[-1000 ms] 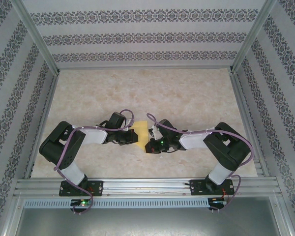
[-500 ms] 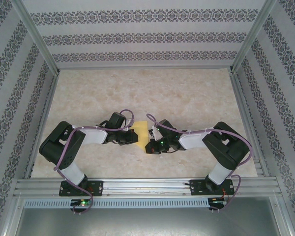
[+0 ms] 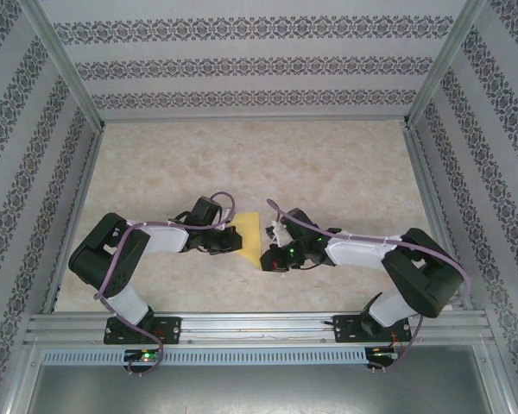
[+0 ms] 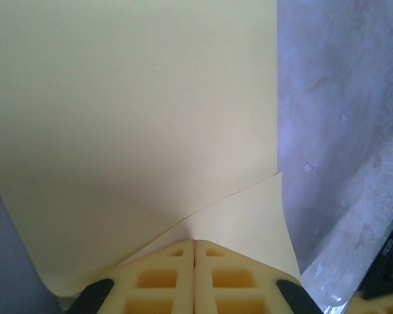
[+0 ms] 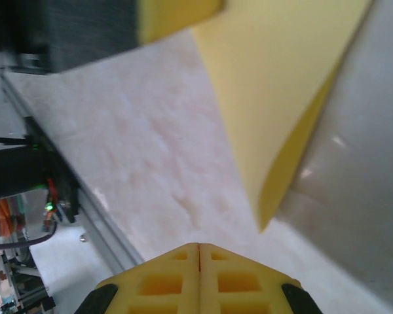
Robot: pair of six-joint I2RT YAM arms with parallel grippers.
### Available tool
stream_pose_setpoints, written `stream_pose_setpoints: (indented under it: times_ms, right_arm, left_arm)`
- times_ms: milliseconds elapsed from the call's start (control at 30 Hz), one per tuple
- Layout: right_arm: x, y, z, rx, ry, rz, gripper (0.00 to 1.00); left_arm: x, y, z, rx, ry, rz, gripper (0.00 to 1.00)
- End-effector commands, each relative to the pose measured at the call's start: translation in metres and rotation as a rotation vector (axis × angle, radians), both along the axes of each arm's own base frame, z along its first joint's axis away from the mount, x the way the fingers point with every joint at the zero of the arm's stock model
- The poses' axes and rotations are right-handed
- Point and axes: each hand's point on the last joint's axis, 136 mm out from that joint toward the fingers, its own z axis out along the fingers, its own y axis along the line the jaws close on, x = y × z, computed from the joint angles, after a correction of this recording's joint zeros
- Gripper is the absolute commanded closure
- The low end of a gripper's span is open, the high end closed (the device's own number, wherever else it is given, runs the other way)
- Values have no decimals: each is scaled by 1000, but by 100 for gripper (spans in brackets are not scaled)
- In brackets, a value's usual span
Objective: Fold a paper plane with a square sheet of paper (fold left side to right side)
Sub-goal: Third fold the triangle at the center of the table.
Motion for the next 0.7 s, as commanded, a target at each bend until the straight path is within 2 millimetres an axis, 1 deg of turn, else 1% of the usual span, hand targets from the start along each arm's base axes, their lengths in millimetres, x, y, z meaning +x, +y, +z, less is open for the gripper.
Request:
stream_pose_setpoints:
  times_ms: [0,167,333,500,667]
  right_arm:
    - [4,4,13,43,-13,6,100]
    - [20,17,6,18,-44,-9,100]
    - [35,27,-8,-27,-58,-29,100]
    - [37,27,-24,-65,-37,-41,100]
    - [30,19,-42,-119,2,-43,100]
  left_arm:
    - [-12,17,-20,114,44,16,94]
    - [-11,16,-20,104,45,21,93]
    - [-13,16,-22,101,48,22,94]
    - [-13,15,-22,100,47,21,94]
    - [-12,14,-20,94,45,22,94]
